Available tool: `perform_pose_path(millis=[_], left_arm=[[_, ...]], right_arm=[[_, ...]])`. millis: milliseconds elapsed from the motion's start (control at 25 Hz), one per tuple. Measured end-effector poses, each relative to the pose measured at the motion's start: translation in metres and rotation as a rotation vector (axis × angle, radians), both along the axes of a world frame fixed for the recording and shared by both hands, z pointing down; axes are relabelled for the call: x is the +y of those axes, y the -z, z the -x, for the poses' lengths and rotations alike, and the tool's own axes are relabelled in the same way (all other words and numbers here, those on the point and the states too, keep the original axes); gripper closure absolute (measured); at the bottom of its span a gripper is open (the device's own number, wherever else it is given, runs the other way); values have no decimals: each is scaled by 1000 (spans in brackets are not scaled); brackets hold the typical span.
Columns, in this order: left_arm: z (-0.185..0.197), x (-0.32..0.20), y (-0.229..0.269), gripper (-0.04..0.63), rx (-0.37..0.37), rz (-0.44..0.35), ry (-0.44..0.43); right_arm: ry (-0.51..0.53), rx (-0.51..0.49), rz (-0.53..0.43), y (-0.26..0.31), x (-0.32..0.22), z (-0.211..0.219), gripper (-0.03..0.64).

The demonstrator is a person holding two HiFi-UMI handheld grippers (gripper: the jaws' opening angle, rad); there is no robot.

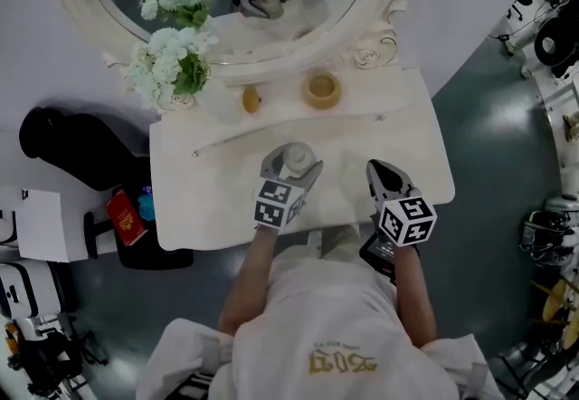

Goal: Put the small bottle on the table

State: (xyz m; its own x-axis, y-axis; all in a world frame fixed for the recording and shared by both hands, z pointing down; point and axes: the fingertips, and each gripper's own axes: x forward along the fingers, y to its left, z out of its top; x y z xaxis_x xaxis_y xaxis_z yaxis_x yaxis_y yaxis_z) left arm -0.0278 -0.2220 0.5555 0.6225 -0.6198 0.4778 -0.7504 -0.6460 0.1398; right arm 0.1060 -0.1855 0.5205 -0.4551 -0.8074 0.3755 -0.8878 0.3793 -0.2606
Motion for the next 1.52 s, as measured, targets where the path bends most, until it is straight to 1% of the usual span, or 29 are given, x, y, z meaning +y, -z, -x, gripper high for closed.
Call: perform_pose_path(millis=[400,640,800,960,1080,1280,1520], left_arm=[[-2,-6,-41,253,-24,77,23],[-6,-11,-74,253,-71,117,5],[-10,-12,-91,253,-78,138,-1],[-14,-16,-97,253,-83,159,-7],[-16,-19,-101,253,-81,157,-8],[-18,-24,-101,253,-84,133,-25],[-19,-17,-108,253,-167,100,-89]], right_arm=[[41,4,77,-29,-13,-1,603],[65,5,122,-47,-24,-3,604],[80,6,150,-57,-30,-3,604],[92,8,173,-65,-34,-1,603],[97,6,186,-70,-40,-1,603],[113,2,201,-77,-47,2,603],[133,-6,218,-82,-50,9,604]])
